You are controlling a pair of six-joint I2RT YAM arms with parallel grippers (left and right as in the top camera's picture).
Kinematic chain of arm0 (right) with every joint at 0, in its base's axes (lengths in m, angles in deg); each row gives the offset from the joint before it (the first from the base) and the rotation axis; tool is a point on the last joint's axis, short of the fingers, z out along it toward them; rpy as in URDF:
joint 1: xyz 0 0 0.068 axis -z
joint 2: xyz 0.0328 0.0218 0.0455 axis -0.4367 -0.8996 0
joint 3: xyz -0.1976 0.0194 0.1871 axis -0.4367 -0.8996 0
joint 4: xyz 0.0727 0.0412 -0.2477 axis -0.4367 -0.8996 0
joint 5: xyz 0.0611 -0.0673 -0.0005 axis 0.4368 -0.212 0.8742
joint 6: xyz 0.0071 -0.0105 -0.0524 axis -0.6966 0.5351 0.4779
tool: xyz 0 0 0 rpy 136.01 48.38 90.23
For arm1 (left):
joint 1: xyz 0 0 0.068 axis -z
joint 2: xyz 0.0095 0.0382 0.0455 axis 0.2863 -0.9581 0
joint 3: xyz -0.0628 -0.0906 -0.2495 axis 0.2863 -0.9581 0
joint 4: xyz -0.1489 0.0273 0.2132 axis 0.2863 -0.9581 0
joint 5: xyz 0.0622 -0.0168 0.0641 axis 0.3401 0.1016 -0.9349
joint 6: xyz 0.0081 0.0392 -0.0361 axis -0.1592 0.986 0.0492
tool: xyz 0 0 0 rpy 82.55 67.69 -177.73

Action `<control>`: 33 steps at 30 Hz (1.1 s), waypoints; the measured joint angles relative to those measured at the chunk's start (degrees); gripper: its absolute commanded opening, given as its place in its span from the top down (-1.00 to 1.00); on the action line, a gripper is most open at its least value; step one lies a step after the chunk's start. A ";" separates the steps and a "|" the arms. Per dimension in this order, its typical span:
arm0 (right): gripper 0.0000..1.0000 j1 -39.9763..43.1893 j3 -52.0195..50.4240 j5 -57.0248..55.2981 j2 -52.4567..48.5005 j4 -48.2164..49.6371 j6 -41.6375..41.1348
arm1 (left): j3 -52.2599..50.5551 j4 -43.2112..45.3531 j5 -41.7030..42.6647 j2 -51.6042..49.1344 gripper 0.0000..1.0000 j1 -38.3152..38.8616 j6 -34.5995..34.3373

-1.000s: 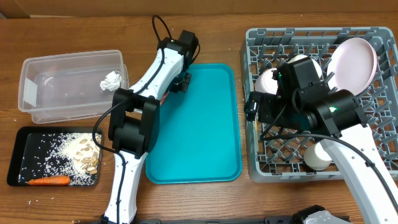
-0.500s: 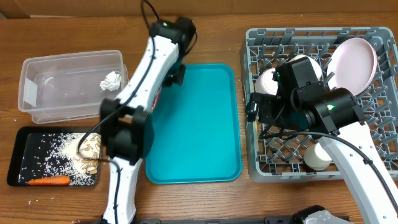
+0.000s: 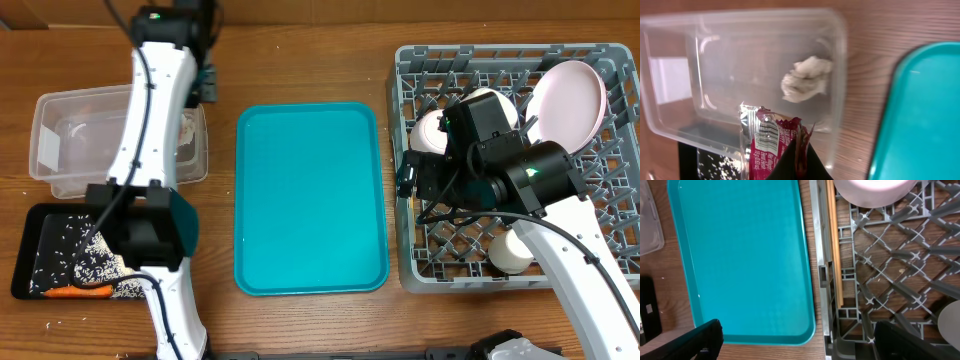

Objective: Sort waste into correct bins and load items into the dishwasher

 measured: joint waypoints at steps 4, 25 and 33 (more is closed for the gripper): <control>-1.00 -0.02 0.00 -0.02 0.00 -0.98 -0.02 | -0.17 -1.38 4.33 -2.12 -0.37 -4.37 0.50; -1.00 0.00 0.00 1.75 1.64 1.22 -0.02 | 3.80 -9.16 27.58 27.23 -1.00 10.10 7.30; -1.00 0.00 2.40 2.14 16.44 7.78 0.02 | 4.22 -12.37 20.55 38.80 -1.00 18.91 4.81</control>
